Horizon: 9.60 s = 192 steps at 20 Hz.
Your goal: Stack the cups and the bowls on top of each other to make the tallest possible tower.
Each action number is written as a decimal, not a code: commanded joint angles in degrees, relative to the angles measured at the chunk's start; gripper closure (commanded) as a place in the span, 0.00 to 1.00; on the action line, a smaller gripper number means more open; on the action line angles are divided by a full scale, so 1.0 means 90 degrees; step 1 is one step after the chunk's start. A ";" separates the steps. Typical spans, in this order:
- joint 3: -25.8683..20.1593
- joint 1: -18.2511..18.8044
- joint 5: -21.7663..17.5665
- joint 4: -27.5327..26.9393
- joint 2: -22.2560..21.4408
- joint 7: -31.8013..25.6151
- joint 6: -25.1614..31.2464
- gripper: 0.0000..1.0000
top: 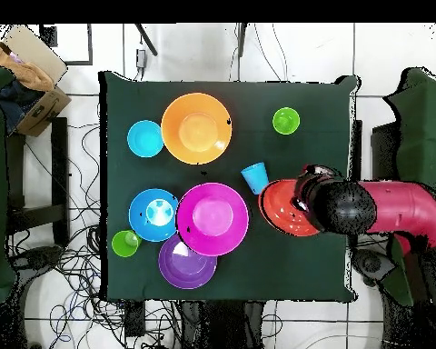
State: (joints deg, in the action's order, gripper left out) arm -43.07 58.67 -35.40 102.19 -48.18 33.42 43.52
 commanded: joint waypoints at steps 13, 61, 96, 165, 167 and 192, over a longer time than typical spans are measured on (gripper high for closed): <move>-0.0567 -0.0199 0.0858 -0.2184 -0.1687 -0.2492 0.4235 1.00; 0.0958 -0.1765 0.2155 0.1702 -0.2752 0.1560 0.0624 1.00; 0.1822 -0.2372 0.1855 0.1732 -0.1567 0.1664 -0.0884 1.00; 0.2127 -0.2865 0.2158 0.2399 -0.0864 0.1714 -0.2805 1.00; 0.2137 -0.2898 0.2169 0.2427 -0.0844 0.1733 -0.2884 1.00; 0.2245 -0.2876 0.1969 0.2043 -0.0145 0.1495 -0.3272 1.00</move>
State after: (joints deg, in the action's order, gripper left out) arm -22.80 33.75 -15.72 121.23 -52.03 35.83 16.44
